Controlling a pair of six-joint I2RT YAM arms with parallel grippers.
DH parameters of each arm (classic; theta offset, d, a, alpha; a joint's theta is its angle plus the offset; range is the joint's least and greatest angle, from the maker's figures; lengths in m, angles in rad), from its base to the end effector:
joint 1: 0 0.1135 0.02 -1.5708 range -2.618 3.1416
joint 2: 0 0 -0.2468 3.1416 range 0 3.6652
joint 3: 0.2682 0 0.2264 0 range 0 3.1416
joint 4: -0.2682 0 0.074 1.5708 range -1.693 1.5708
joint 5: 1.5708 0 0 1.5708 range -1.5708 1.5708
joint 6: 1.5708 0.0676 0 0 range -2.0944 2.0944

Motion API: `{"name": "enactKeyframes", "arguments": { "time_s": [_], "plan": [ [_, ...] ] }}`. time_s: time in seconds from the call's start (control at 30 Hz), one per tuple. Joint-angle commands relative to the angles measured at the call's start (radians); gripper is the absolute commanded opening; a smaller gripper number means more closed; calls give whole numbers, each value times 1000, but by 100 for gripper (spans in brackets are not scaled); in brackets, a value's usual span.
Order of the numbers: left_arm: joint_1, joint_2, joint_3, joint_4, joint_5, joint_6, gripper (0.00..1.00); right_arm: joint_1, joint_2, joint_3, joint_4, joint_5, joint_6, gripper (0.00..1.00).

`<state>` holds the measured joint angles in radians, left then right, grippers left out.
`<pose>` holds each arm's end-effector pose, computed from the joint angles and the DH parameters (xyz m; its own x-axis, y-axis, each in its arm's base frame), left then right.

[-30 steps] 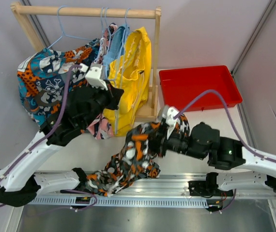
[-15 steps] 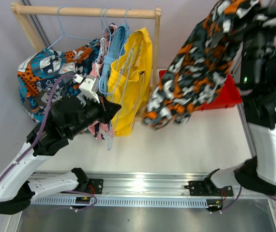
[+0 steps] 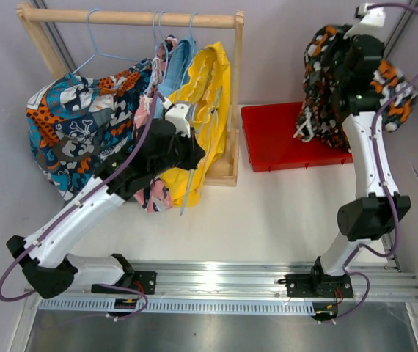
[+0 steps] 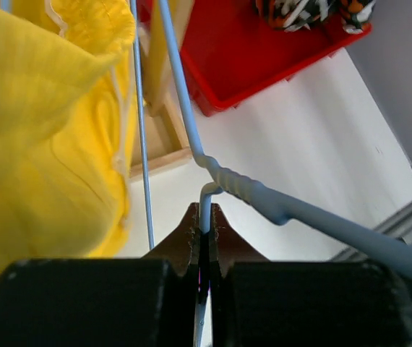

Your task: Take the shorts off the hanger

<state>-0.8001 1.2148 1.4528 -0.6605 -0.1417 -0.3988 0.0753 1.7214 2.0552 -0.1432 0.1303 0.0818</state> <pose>0.1883 -0.1803 0.3968 -0.5042 -0.0326 -0.8630 0.4609 0.8349 -0.3008 0.3817 0.0200 0.5124 0.1926 0.0958 -0.9766 0.0370 0.9938 0.1048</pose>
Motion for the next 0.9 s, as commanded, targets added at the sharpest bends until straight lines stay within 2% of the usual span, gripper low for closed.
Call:
{"name": "enactKeyframes", "arguments": {
  "time_s": [0.0,0.17,0.33,0.4,0.43,0.47,0.5,0.57,0.67,0.7,0.77,0.87],
  "plan": [
    [78,28,86,61,24,8,0,-23,10,-82,148,-190,136,0],
    [110,37,104,79,-22,17,0,-14,61,-240,289,-449,257,0],
    [144,107,159,73,39,26,0,11,76,-378,300,-436,302,0],
    [145,153,222,55,54,37,0,11,73,-449,240,-390,338,30],
    [145,172,240,49,59,49,0,11,75,-469,210,-379,343,39],
    [147,192,260,41,66,57,0,15,75,-509,148,-361,351,52],
    [147,216,338,16,76,63,0,18,73,-527,96,-315,364,54],
    [148,300,401,-13,106,87,0,24,50,-582,39,-291,371,54],
    [148,421,663,-77,134,110,0,38,-38,-775,115,-288,397,54],
    [148,451,697,-111,134,117,0,46,-64,-878,131,-293,401,54],
    [150,531,773,-136,126,129,0,60,-129,-955,191,-296,408,54],
    [170,629,1007,-165,132,127,0,95,-175,-1055,206,-305,406,54]
  ]
}}
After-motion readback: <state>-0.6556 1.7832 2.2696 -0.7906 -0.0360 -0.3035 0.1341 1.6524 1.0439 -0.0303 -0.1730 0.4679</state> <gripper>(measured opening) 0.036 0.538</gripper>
